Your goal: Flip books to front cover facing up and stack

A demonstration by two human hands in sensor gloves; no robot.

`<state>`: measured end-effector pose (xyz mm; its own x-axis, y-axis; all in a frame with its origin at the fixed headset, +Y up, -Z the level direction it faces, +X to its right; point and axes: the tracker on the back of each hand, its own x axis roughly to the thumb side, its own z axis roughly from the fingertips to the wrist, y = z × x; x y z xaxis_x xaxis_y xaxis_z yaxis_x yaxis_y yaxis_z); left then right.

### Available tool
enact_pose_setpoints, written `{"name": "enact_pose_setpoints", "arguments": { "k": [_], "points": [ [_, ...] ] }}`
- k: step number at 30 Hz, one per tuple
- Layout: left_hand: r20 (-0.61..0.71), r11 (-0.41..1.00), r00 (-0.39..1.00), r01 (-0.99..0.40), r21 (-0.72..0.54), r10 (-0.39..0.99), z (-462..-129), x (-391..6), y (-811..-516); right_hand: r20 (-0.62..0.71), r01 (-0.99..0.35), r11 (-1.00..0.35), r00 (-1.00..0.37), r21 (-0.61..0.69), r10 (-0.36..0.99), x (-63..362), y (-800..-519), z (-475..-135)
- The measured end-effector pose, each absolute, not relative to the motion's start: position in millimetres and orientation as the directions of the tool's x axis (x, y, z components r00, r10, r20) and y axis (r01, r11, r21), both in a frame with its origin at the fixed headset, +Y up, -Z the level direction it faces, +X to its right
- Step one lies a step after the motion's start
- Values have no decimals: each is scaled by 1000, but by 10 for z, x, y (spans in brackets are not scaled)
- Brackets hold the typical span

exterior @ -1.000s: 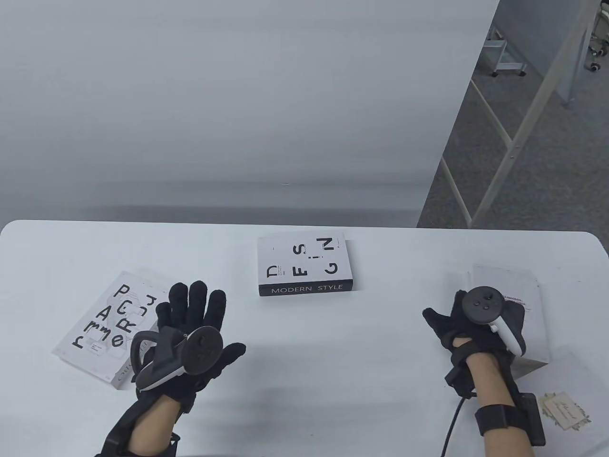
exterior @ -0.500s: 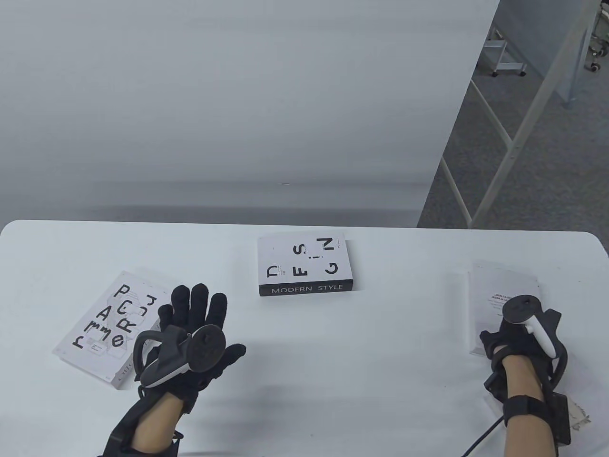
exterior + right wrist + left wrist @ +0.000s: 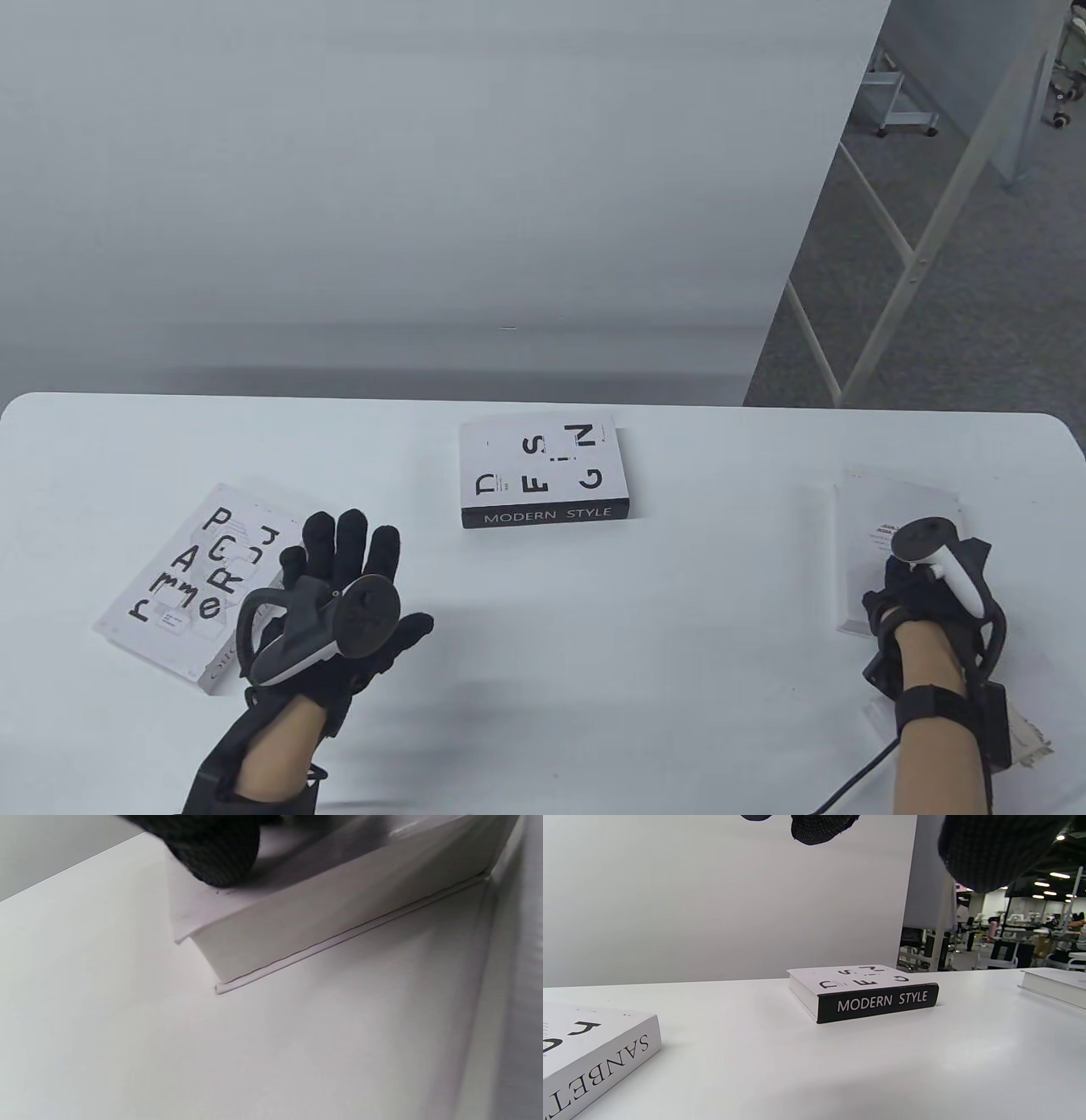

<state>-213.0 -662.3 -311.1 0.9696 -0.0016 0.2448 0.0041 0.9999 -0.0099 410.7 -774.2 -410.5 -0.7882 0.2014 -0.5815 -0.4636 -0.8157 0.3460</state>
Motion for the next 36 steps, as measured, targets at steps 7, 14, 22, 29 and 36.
{"name": "enact_pose_setpoints", "arguments": {
  "k": [7,14,22,29,36],
  "points": [
    [245,1000,970,1,-12,3,-3107,-2126,-6619,-496,-402,-837,-848,371,187,3935,-7702,-4149],
    [255,1000,967,4,-15,0,-3110,-2095,-6631,-323,-243,-892,-939,381,118,3533,-7630,-4208],
    [267,1000,964,19,-22,-13,-3107,-2048,-6651,-110,-64,-919,-994,390,22,3076,-7606,-4155],
    [275,999,961,33,-38,-21,-3119,-2009,-6700,21,-38,-891,-998,453,53,2771,-7551,-4028],
    [273,998,962,41,-52,-26,-3138,-1991,-6756,139,-11,-883,-986,470,87,2464,-7510,-3915]
  ]
}}
